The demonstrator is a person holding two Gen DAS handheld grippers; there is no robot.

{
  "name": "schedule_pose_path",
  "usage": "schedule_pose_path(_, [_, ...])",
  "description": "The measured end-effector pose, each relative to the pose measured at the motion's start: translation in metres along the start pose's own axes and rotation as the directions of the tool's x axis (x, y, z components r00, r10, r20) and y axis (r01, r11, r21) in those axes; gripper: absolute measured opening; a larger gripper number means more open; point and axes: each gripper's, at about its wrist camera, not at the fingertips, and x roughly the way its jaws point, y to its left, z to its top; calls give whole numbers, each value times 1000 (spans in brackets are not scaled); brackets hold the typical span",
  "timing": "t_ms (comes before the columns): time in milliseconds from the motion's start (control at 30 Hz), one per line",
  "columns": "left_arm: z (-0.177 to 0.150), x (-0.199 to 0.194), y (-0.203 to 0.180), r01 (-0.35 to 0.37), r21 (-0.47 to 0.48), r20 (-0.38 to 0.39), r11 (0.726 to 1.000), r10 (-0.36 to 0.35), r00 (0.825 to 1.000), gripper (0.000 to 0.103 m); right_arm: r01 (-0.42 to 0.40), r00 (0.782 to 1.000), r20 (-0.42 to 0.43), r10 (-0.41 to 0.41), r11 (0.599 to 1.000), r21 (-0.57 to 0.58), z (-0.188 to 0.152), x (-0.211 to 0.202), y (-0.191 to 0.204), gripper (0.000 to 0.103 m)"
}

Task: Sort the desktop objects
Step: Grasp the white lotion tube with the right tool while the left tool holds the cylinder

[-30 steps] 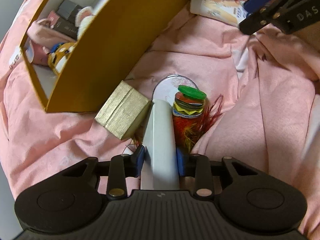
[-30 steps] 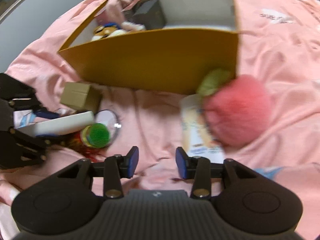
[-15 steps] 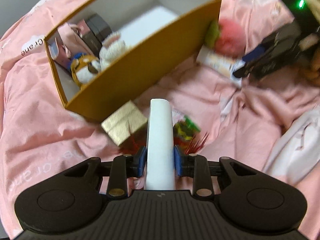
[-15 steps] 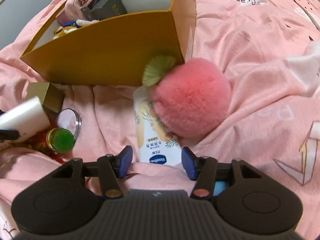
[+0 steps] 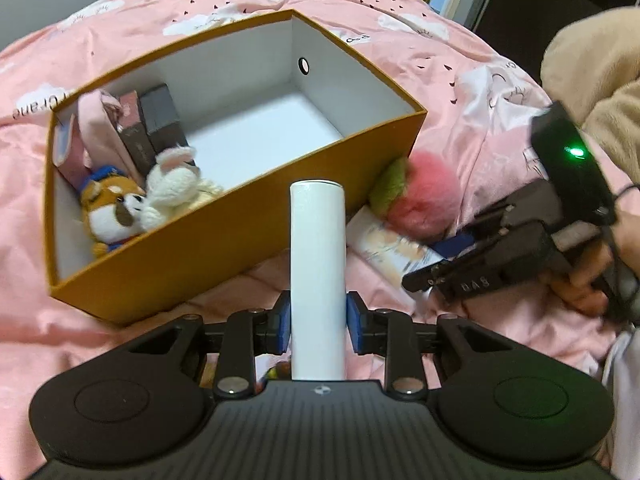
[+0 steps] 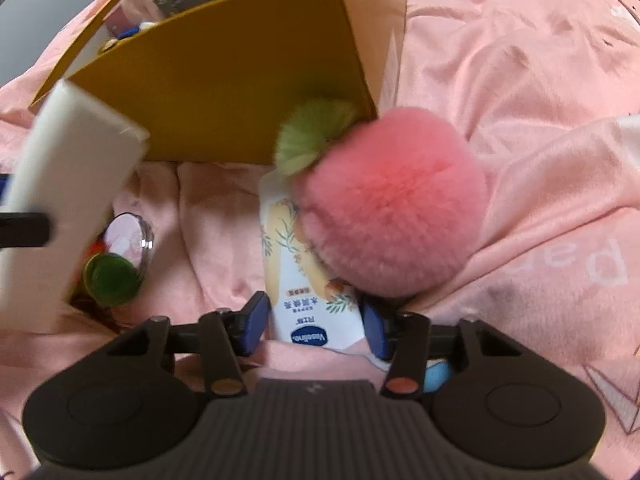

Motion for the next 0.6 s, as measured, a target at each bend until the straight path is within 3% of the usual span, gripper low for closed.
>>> schedule_pose_path(133, [-4,13,0,-7,-40,19,999,8,1000,32,-52,999,11,52,999,-2,-4,-11,7,21])
schedule_pose_path(200, [-7,18,0,-10,-52,17,999,11,1000,32,-107,994,14,107,994,14,-6,-14,9,21])
schedule_pose_path(300, [-11,24,1,-5,-75,-11,997,4,1000,32,-84,996,8,84,996,-8,-9,-10,16,22])
schedule_pose_path(433, [-15,24,2,-10,-90,-37,996,6,999,32,-121,992,-17,121,993,-14,-9,-3,21,30])
schedule_pose_path(500, [-15,22,4,-9,-103,-35,995,6,999,32,-144,989,-29,143,989,-22,-10,1,26,28])
schedule_pose_path(600, [-15,17,7,-2,-121,-22,993,-1,1000,32,-161,987,-9,161,987,24,-10,2,23,18])
